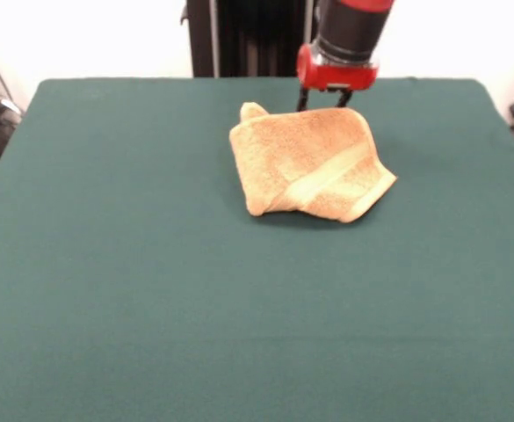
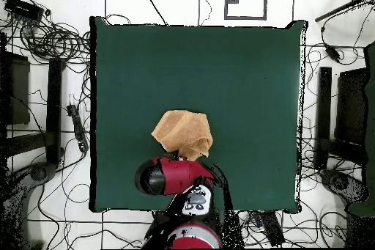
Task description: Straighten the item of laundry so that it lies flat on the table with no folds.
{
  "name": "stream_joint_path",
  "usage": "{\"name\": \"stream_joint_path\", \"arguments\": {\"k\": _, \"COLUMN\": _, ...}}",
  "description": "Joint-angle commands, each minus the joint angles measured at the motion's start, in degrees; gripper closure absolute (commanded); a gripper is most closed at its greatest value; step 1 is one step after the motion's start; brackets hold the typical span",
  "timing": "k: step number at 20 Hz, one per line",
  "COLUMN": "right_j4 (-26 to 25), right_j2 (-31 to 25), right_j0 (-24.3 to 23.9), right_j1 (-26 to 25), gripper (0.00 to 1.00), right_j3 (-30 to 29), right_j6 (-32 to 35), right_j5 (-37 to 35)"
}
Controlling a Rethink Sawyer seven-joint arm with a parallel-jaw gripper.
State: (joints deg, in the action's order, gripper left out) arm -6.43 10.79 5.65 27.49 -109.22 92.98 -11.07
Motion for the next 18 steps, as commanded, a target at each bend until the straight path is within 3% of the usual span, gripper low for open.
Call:
{"name": "stream_joint_path", "arguments": {"k": 1, "right_j4": 4.08, "right_j2": -2.58, "right_j0": 1.71, "right_j1": -5.25, "gripper": 0.00, "right_j3": 2.58, "right_j6": 13.64, "right_j5": 3.29}}
{"name": "stream_joint_path", "arguments": {"k": 9, "right_j4": 6.37, "right_j2": -7.33, "right_j0": -2.53, "right_j1": 0.67, "gripper": 0.00, "right_j3": 0.95, "right_j6": 13.92, "right_j5": 3.00}}
{"name": "stream_joint_path", "arguments": {"k": 18, "right_j4": 7.90, "right_j2": -8.78, "right_j0": -5.82, "right_j1": 4.36, "gripper": 0.00, "right_j3": 5.17, "right_j6": 10.41, "right_j5": -2.52}}
